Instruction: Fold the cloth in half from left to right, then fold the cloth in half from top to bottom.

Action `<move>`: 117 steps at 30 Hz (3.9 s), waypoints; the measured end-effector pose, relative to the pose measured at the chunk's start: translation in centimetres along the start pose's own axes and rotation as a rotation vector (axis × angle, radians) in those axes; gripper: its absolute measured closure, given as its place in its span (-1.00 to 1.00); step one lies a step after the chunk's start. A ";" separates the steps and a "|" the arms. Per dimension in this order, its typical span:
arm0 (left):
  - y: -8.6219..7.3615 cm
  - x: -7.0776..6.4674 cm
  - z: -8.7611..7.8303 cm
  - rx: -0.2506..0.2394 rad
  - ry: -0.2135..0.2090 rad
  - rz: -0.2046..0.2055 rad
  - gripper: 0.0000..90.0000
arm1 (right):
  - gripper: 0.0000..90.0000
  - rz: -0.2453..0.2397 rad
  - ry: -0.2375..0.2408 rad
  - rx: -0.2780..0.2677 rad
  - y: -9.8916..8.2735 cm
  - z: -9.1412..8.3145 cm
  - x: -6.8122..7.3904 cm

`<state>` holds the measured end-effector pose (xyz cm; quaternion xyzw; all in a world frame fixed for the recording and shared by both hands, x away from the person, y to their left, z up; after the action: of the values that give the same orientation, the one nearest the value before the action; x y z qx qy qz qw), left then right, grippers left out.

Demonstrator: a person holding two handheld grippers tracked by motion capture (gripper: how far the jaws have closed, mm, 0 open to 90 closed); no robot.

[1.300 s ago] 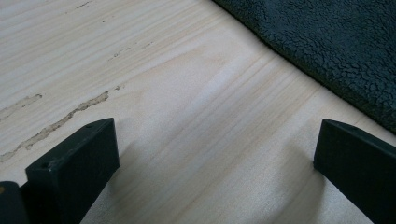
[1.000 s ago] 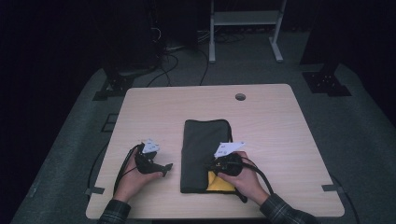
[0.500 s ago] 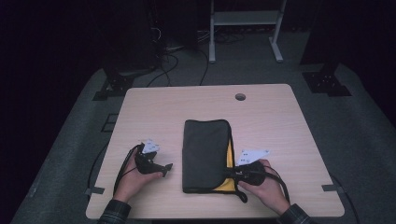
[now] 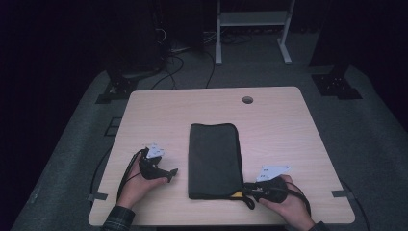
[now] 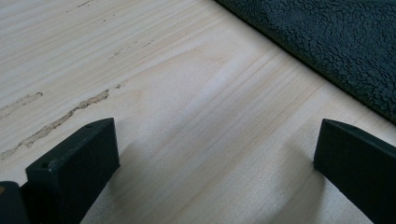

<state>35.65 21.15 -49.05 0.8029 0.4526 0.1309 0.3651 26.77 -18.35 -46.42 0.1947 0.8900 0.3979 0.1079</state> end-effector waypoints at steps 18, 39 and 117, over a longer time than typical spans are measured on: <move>0.0 0.0 0.0 0.000 0.001 -0.003 -1.00 | 0.12 -0.055 -0.026 0.030 0.1 1.7 -0.2; 5.7 -0.4 1.1 -0.029 -0.107 0.002 0.04 | -0.14 0.030 -0.121 -0.077 3.2 2.4 -8.1; 17.7 1.9 5.1 -0.072 -0.055 0.016 0.91 | 0.87 0.133 -0.183 -0.089 10.9 7.1 -21.3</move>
<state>50.60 14.57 -40.33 0.7962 0.4310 0.1276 0.4050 51.28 -16.22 -42.08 0.2837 0.8432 0.4236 0.1705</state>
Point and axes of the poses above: each handheld gripper's, and its own axes: z roughly forward along the jaws, y roughly out of its top, x roughly to its left, the point moved 1 cm from there along z, roughly forward along the jaws, and after that the axes turned 11 degrees about -z, right-handed, at the moved point
